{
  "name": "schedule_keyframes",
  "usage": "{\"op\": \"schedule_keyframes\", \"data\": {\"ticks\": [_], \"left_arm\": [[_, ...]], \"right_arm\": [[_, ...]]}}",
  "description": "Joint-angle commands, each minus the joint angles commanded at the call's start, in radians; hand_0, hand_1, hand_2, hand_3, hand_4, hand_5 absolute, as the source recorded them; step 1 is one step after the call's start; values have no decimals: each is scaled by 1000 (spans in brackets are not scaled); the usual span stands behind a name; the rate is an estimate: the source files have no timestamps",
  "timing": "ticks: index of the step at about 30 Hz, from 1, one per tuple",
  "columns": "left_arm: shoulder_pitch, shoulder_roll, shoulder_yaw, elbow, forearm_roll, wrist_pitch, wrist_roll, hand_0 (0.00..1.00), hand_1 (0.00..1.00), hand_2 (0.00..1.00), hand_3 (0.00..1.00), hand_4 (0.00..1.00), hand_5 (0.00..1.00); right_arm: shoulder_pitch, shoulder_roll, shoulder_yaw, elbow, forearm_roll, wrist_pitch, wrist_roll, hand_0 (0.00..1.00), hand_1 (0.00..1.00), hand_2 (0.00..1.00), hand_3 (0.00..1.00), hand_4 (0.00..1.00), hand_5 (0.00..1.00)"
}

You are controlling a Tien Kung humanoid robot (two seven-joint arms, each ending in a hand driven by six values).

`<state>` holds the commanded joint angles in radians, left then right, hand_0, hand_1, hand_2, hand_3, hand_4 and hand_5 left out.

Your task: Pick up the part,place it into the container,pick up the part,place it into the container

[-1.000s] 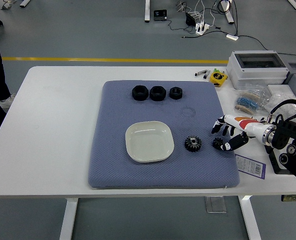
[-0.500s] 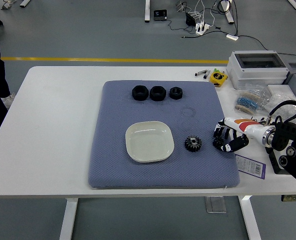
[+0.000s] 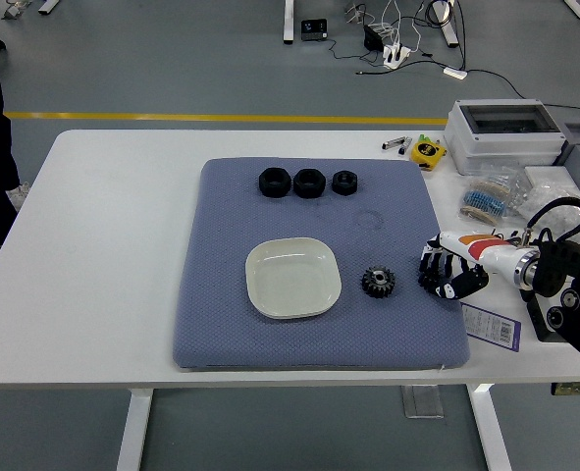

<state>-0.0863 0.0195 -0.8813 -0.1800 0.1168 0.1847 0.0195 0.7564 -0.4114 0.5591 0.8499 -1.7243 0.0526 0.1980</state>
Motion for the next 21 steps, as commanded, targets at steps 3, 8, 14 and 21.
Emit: {"op": "schedule_keyframes", "data": {"ticks": [3, 8, 14, 21], "left_arm": [[0, 0, -3, 0, 2, 0, 0, 762, 713, 748, 591, 689, 624], [3, 0, -5, 0, 8, 0, 1, 763, 712, 748, 591, 689, 623], [5, 1, -7, 0, 15, 0, 2, 761, 711, 748, 591, 690, 625], [8, 3, -16, 0, 31, 2, 5, 762, 710, 747, 591, 688, 623]], "right_arm": [[-1, -1, 0, 0, 0, 0, 2, 87, 306, 449, 483, 850, 42], [-5, -6, 6, 4, 9, -6, 15, 43, 251, 424, 480, 873, 24], [-10, -9, 15, 19, 20, -16, 31, 21, 226, 416, 482, 880, 24], [-2, -13, 17, 56, 29, -22, 35, 18, 228, 414, 482, 885, 26]]}}
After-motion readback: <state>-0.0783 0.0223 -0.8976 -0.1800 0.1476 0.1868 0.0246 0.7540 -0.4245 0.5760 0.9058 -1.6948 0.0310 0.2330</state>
